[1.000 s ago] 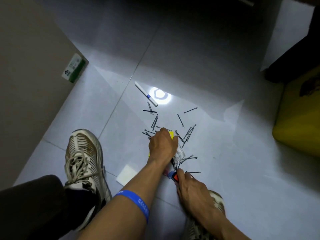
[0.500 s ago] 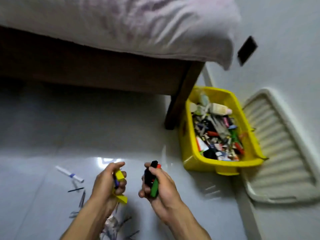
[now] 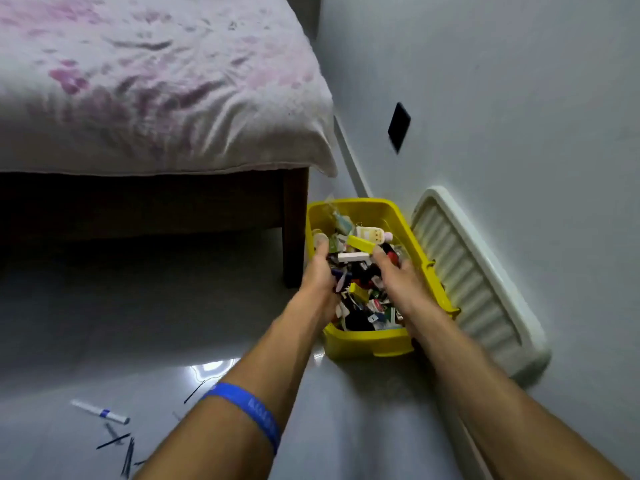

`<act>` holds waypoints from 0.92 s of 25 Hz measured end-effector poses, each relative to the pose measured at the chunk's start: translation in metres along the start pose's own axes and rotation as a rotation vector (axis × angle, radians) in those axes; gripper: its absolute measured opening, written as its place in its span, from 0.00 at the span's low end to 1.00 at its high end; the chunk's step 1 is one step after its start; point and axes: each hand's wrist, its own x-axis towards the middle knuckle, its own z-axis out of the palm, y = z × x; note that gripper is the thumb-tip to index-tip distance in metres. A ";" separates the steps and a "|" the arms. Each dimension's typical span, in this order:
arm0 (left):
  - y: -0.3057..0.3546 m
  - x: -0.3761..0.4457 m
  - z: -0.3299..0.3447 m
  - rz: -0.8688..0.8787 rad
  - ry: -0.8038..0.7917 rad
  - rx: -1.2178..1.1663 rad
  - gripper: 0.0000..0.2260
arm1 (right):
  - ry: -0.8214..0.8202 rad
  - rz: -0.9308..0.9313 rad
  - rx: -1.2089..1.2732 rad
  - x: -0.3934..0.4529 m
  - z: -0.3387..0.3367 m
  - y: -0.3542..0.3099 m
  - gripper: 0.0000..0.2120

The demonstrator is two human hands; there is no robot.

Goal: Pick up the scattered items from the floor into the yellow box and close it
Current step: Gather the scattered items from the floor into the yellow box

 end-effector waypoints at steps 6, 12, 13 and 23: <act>-0.016 -0.029 -0.131 0.112 0.425 0.297 0.28 | -0.011 -0.400 -0.333 -0.035 0.062 0.023 0.24; -0.034 -0.085 -0.276 0.086 0.718 0.379 0.25 | -0.611 -0.541 -0.590 -0.141 0.185 0.059 0.16; -0.036 -0.091 -0.300 0.065 0.743 0.411 0.24 | -0.687 -0.540 -0.623 -0.149 0.202 0.064 0.15; -0.072 -0.095 -0.468 -0.112 0.863 0.794 0.10 | -0.905 -0.661 -0.809 -0.153 0.374 0.132 0.14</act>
